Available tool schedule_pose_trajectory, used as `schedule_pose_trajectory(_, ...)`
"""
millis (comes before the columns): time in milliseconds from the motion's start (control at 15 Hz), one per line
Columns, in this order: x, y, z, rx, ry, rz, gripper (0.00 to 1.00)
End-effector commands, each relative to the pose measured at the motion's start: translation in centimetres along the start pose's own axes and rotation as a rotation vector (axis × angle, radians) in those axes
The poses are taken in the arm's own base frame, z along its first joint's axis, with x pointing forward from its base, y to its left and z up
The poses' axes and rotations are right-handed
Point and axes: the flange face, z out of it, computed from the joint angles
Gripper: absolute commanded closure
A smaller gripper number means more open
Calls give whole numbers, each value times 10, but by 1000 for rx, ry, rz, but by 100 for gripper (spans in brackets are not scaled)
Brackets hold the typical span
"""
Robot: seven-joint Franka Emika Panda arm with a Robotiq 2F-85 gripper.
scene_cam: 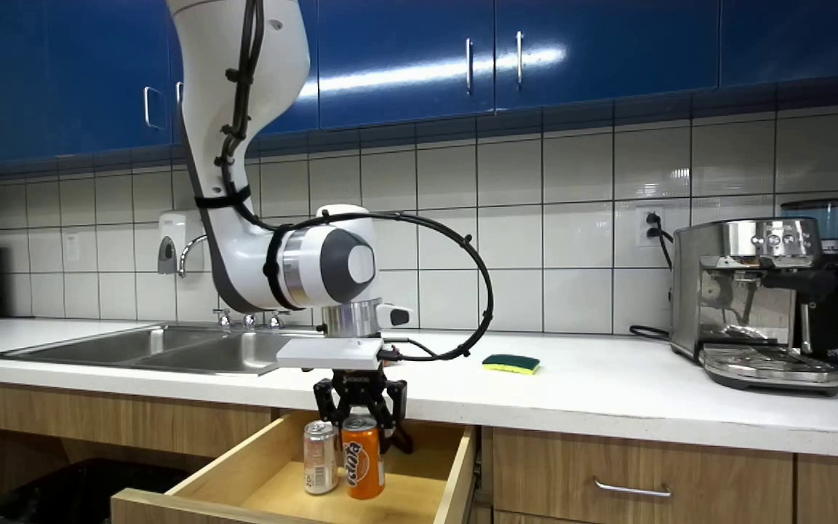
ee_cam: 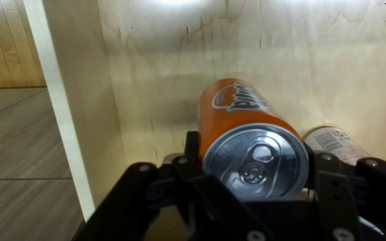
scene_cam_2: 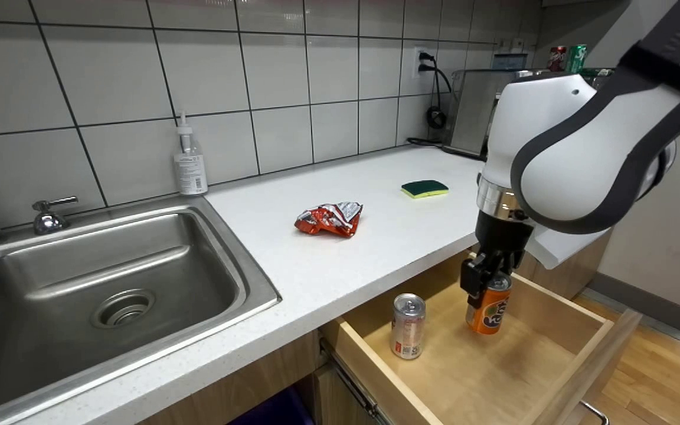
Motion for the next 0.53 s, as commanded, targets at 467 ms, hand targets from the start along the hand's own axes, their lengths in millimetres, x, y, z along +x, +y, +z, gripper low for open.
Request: schedule_pose_trajectory(467, 4, 0, 40, 14, 13, 48, 62)
